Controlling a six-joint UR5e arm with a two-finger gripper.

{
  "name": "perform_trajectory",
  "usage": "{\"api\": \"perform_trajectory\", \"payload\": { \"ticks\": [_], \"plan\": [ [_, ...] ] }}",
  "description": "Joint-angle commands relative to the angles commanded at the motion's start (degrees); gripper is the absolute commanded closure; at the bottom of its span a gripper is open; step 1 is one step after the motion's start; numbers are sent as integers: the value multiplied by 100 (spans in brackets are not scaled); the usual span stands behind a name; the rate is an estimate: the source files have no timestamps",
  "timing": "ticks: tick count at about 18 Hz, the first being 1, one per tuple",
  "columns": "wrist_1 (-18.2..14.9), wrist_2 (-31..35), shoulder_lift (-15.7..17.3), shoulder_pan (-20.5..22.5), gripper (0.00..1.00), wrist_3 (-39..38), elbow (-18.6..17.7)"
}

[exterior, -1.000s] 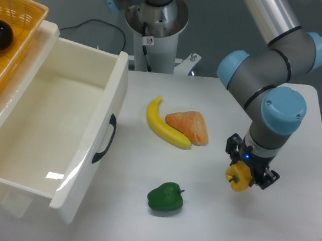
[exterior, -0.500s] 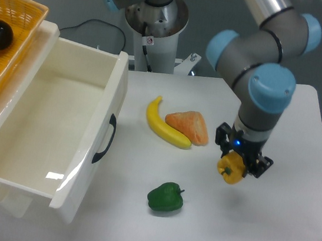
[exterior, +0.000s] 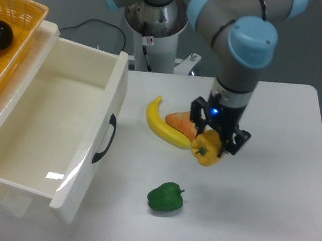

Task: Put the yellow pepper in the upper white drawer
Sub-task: 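Carry the yellow pepper over the banana toward the open white drawer, then lower the yellow pepper into the white drawer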

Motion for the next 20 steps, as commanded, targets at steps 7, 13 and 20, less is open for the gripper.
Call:
{"api": "perform_trajectory", "payload": {
  "ticks": [7, 13, 20],
  "plan": [
    [-132, -509, 466, -334, 39, -948, 0],
    [-114, -870, 879, -544, 39, -1415, 0],
    [-70, -923, 818, -1458, 39, -1442, -9]
  ]
}}
